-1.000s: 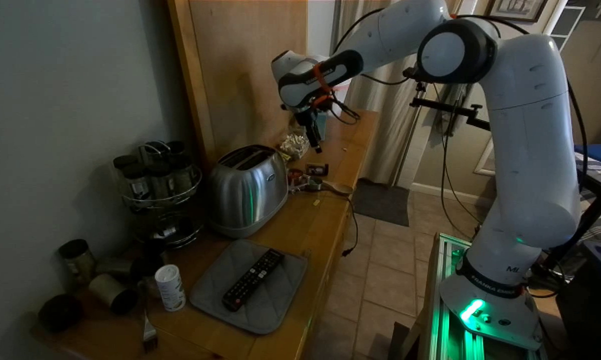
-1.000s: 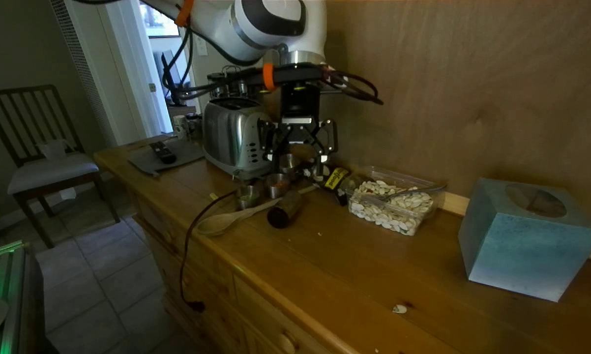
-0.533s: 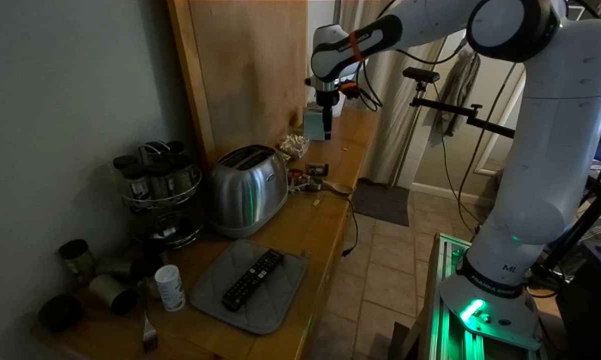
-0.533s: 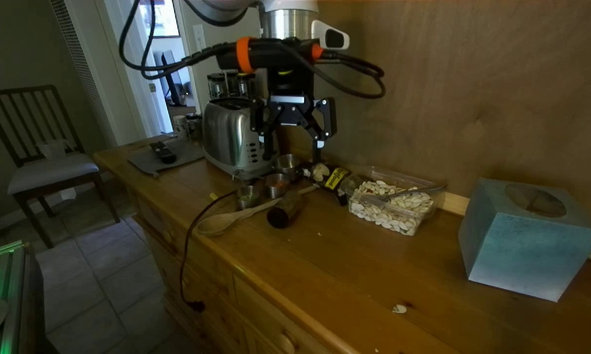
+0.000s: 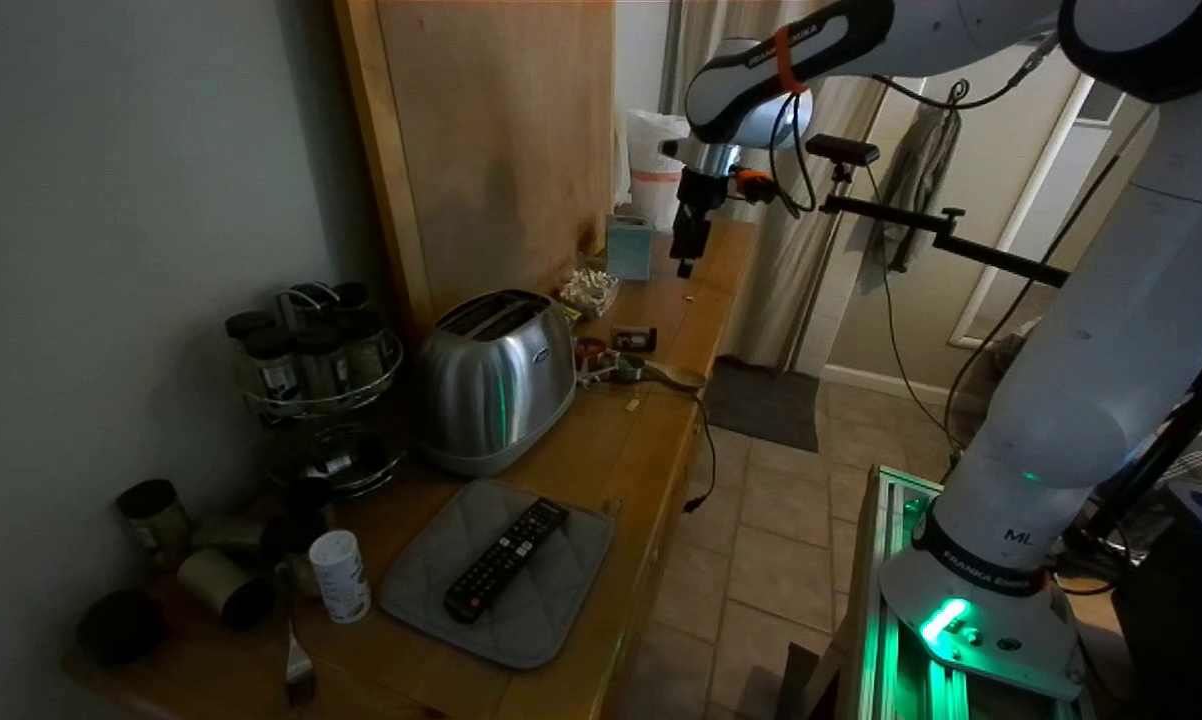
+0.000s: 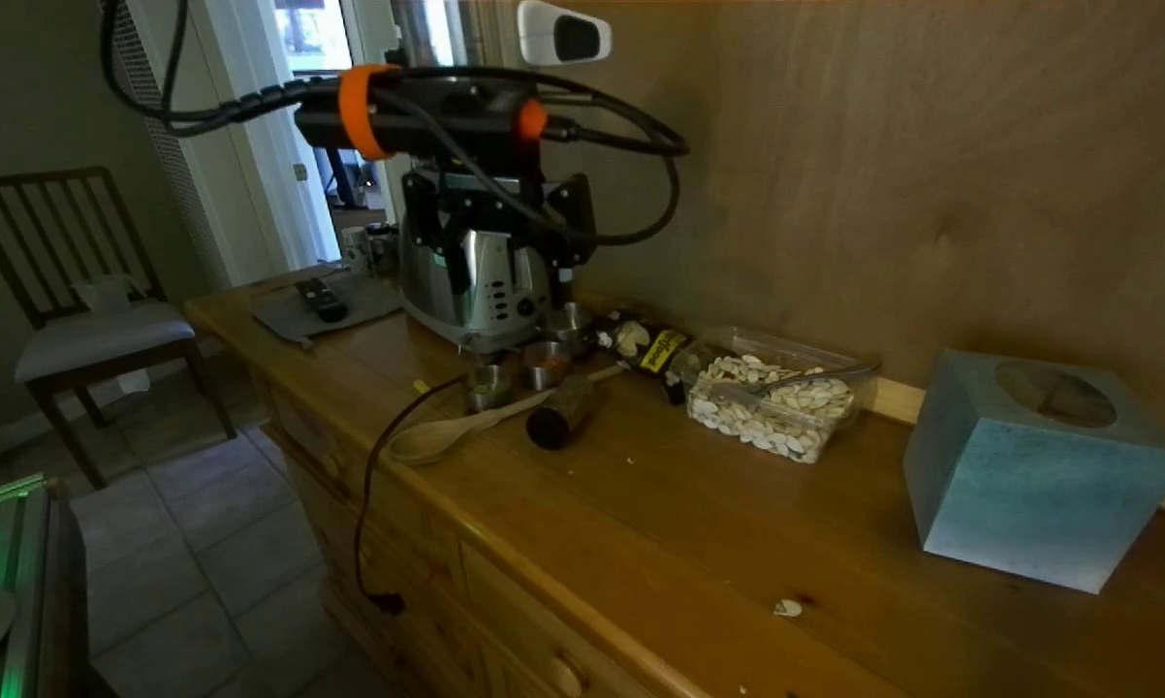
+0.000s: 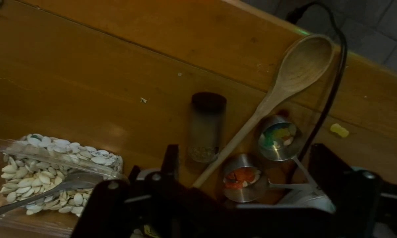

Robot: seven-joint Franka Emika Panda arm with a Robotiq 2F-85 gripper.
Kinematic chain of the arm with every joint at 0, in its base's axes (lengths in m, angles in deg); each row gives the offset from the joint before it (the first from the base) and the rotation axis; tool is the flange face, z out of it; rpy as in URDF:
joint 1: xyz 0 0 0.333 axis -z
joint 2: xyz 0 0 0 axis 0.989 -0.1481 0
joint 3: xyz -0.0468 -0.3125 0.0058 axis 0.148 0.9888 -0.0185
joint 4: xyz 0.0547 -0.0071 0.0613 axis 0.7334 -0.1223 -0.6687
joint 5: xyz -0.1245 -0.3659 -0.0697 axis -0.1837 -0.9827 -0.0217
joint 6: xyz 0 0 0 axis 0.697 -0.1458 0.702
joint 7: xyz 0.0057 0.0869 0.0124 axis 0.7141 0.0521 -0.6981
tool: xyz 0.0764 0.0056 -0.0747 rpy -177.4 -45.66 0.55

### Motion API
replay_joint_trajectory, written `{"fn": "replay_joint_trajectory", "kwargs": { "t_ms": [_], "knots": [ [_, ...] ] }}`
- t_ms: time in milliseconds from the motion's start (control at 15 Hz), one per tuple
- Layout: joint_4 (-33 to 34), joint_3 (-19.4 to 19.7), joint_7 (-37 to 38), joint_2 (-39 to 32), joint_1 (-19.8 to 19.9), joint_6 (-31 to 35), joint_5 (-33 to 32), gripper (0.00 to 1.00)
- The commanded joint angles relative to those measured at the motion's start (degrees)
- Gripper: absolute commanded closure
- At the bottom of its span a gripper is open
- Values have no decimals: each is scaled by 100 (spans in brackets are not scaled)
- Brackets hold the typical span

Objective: Put the silver object on the counter

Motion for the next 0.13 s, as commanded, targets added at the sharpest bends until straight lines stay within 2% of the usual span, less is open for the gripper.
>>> {"fn": "replay_joint_trajectory", "kwargs": {
  "t_ms": [0,67],
  "knots": [
    [-44,224,2,60,-227,-11,-6,0],
    [-71,224,3,81,-235,-8,-5,0]
  ]
}}
